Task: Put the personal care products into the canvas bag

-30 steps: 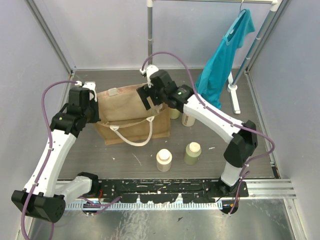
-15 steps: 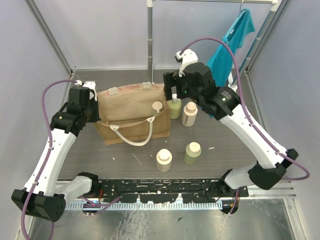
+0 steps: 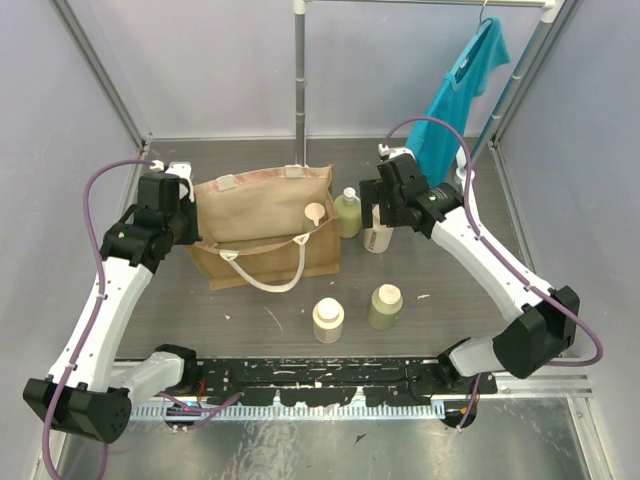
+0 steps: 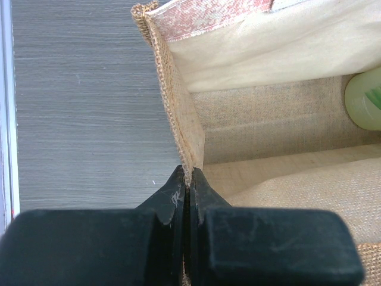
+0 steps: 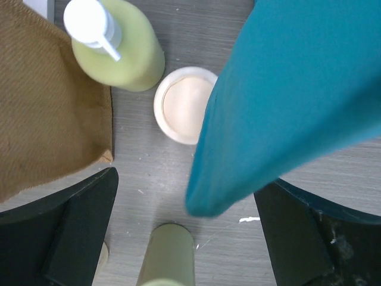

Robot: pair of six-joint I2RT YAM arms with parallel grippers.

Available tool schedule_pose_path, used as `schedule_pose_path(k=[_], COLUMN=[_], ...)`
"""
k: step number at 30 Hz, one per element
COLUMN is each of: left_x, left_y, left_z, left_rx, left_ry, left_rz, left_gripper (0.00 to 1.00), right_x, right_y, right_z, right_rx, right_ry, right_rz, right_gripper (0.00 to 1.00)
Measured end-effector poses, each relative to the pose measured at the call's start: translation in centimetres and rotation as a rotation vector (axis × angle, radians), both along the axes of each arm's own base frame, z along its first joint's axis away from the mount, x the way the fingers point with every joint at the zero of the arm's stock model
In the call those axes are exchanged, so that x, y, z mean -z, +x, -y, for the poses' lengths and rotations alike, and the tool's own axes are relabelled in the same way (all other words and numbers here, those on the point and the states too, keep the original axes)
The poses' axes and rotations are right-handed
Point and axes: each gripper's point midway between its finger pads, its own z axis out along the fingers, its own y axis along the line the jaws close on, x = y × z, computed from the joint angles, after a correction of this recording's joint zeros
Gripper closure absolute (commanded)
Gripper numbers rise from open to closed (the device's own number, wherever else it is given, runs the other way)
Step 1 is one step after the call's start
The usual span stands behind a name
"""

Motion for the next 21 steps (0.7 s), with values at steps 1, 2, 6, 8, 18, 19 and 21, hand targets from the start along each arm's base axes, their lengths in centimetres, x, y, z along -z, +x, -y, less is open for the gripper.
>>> schedule_pose_path(k=[1,2,6,8,18,19,21], left_x=[0.0,0.0,0.0,0.0,0.0,0.0,0.0], left_y=[0.0,0.0,0.0,0.0,0.0,0.0,0.0], left_z=[0.0,0.0,0.0,0.0,0.0,0.0,0.0], left_rx=[0.000,0.000,0.000,0.000,0.000,0.000,0.000], left_ry=[0.001,0.001,0.001,0.001,0.001,0.001,0.001], left_rz=[0.000,0.000,0.000,0.000,0.000,0.000,0.000], left_gripper=[0.92,0.92,0.92,0.92,0.92,0.92,0.92], right_x=[0.3,0.5,1.4,1.8,4.6,4.8,5.1], right_y=[0.5,0.9,2.5,3.1,3.9,4.0,4.2], right_z=[0.1,0.3,0.4,0.4,0.1,0.0,0.0], right_rx=[0.005,0.008,0.008,0.002,-0.041,-0.045,-0.052], right_ry=[0.000,0.000,0.010,0.012,0.021,0.019,0.015], right_rz=[-0.002,-0.002,-0.004,-0.003,-0.038,-0.037,-0.031], right_gripper=[0.01,0.01,0.02,0.05,0.12,0.12,0.12])
